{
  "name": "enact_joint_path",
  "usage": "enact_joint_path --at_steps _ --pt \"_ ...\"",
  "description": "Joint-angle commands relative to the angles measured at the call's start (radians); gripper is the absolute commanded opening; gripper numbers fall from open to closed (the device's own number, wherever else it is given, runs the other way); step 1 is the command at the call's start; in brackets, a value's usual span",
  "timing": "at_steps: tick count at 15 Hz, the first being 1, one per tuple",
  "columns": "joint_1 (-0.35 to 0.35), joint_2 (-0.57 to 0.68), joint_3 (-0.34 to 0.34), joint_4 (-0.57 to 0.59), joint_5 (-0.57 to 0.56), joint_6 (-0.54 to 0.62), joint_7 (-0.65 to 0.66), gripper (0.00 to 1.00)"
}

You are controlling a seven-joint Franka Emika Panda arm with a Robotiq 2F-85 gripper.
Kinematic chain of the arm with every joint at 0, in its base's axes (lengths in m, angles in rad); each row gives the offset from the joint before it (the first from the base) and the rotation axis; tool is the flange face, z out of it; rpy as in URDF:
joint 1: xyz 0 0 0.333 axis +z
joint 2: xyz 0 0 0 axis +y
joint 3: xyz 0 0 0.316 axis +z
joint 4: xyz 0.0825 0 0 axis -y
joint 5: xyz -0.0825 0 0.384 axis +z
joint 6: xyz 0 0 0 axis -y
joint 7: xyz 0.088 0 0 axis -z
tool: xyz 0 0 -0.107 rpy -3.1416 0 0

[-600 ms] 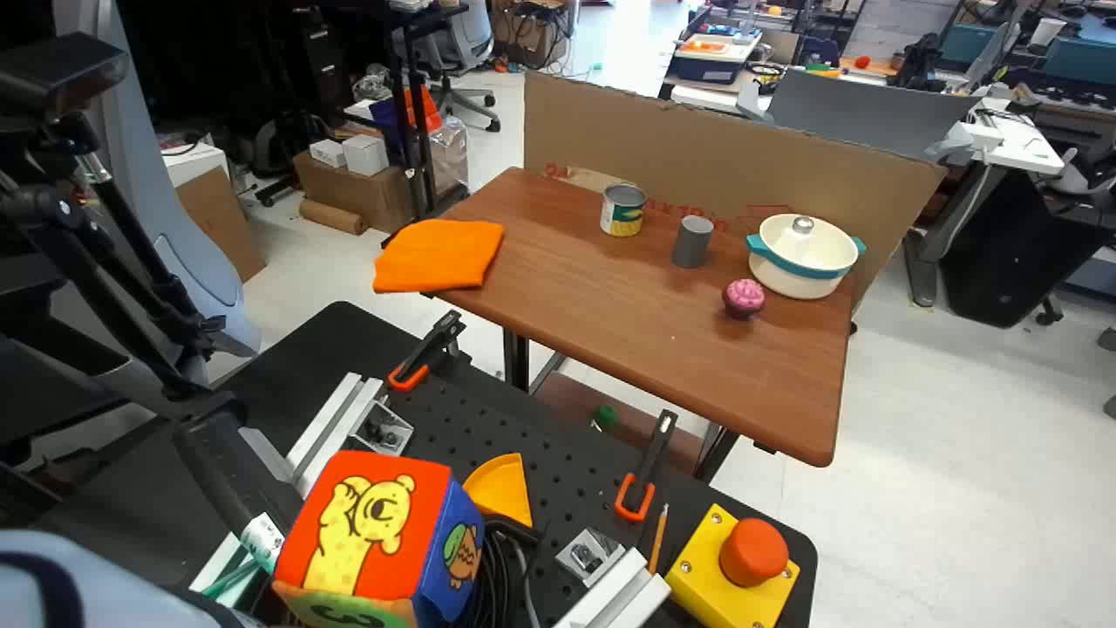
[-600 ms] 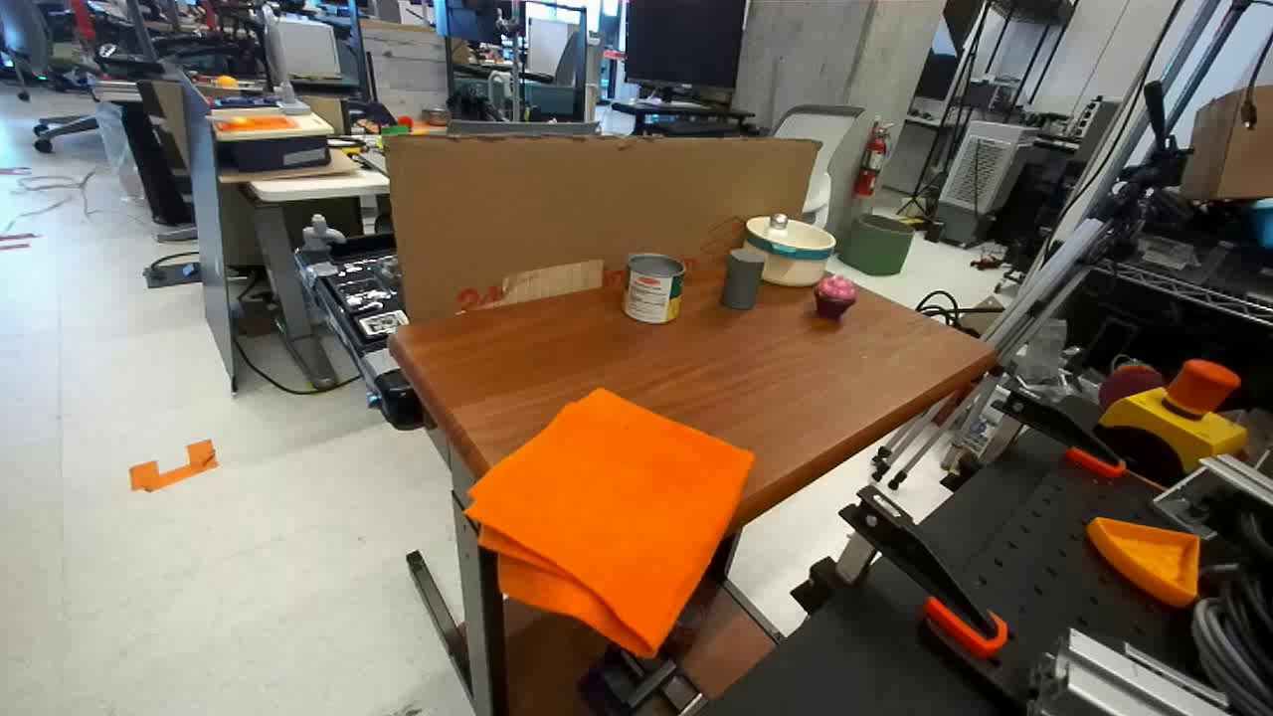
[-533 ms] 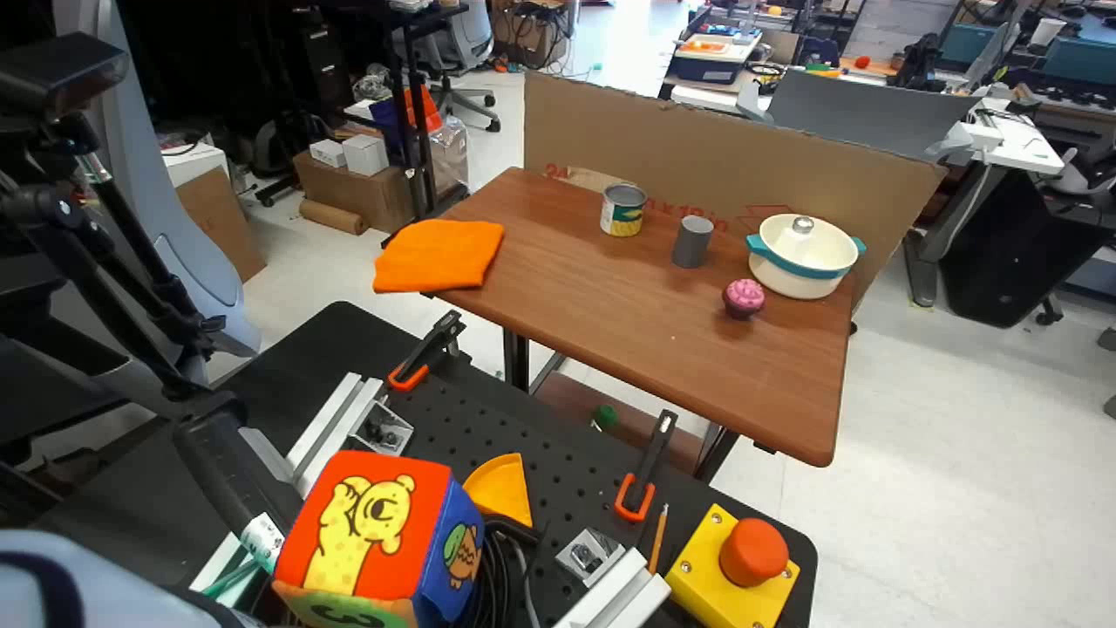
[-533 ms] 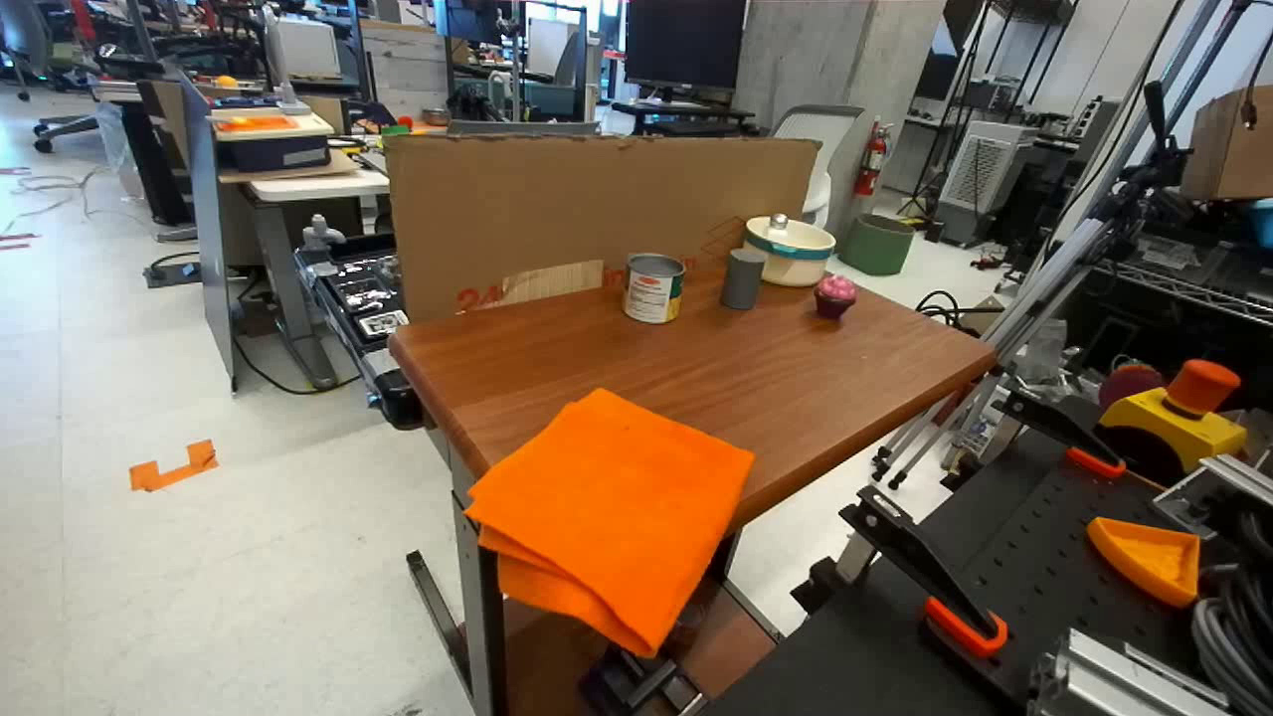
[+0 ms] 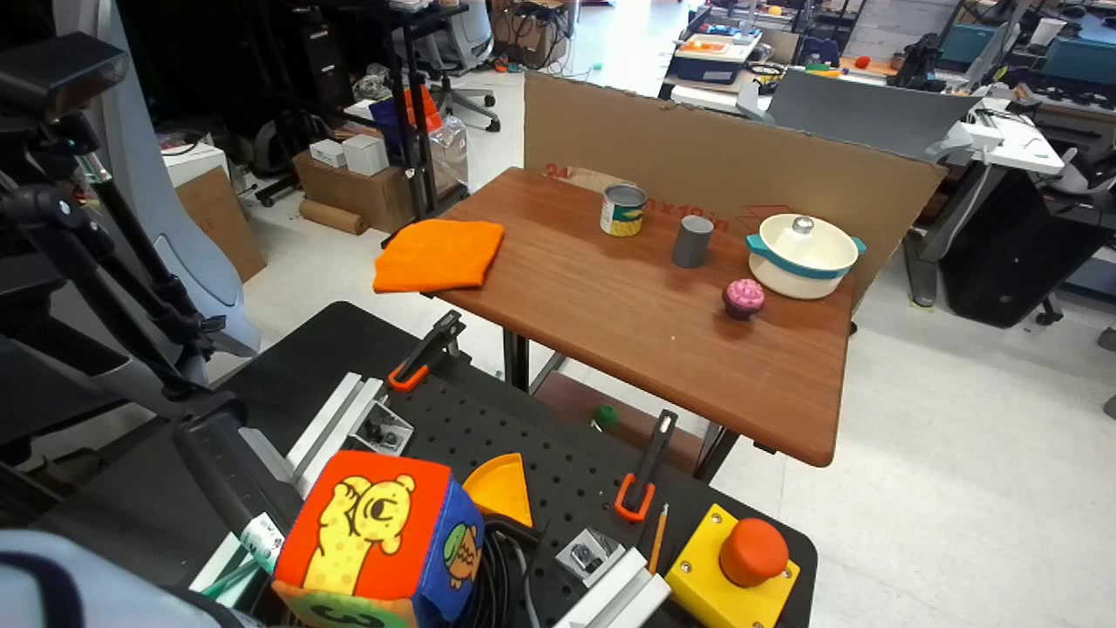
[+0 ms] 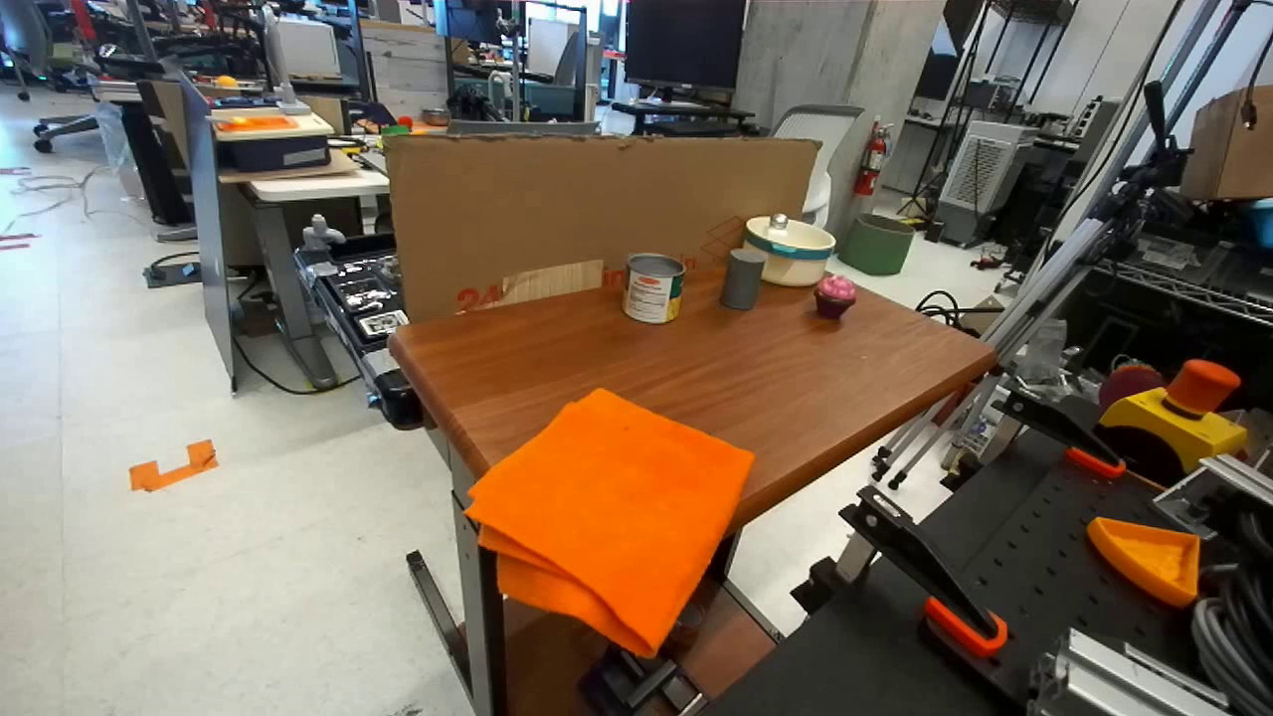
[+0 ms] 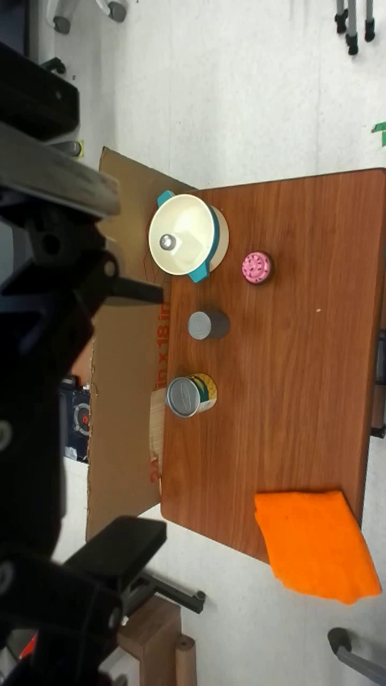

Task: Move the towel to the right

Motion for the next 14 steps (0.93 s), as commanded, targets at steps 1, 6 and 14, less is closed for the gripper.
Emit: enact_joint_path --at_steps 1,6,14 --pt "0.005 0.0 -0.003 0.002 -0.003 -0.002 0.002 1.0" --pt "0.028 0.032 0.02 0.009 0.015 0.024 0.011 1.0" --pt "0.137 0.21 0.154 -0.006 0.053 0.184 0.104 1.0"
